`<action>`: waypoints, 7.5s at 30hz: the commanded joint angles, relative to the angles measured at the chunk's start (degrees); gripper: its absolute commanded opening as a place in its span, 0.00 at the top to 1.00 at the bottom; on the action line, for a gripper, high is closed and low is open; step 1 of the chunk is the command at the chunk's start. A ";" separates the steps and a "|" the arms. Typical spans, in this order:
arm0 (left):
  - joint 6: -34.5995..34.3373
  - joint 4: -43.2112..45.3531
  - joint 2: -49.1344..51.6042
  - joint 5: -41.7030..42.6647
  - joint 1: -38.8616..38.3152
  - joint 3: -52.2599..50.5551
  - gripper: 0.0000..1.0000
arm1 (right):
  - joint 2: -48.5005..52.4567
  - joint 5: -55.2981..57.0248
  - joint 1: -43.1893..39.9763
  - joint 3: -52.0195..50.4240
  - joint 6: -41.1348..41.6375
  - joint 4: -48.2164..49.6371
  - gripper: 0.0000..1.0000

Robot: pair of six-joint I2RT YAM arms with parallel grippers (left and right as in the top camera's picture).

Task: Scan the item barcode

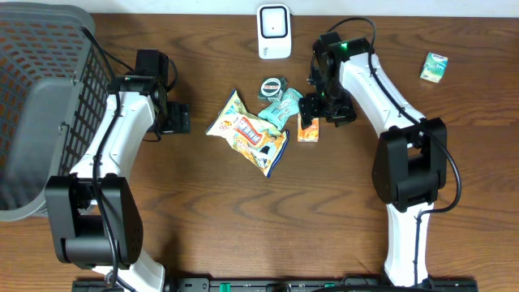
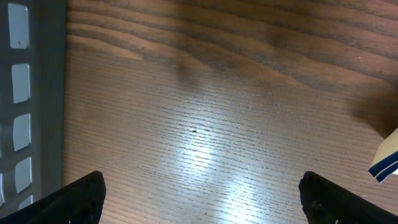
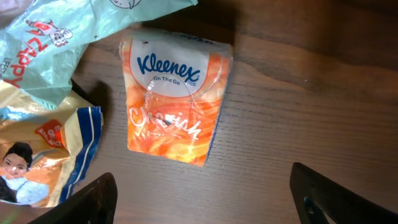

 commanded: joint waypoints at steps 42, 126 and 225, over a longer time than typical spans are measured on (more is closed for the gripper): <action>0.33 -0.17 0.04 -0.37 0.04 -0.17 0.02 | 0.37 -0.83 -7.85 -0.11 -0.92 4.59 0.02; 0.33 -0.17 0.04 -0.37 0.04 -0.17 0.02 | -12.17 -13.66 -6.34 -19.37 -8.76 13.44 0.01; 0.33 -0.17 0.04 -0.37 0.04 -0.17 0.02 | -19.21 2.25 -2.97 -33.68 3.21 22.75 0.48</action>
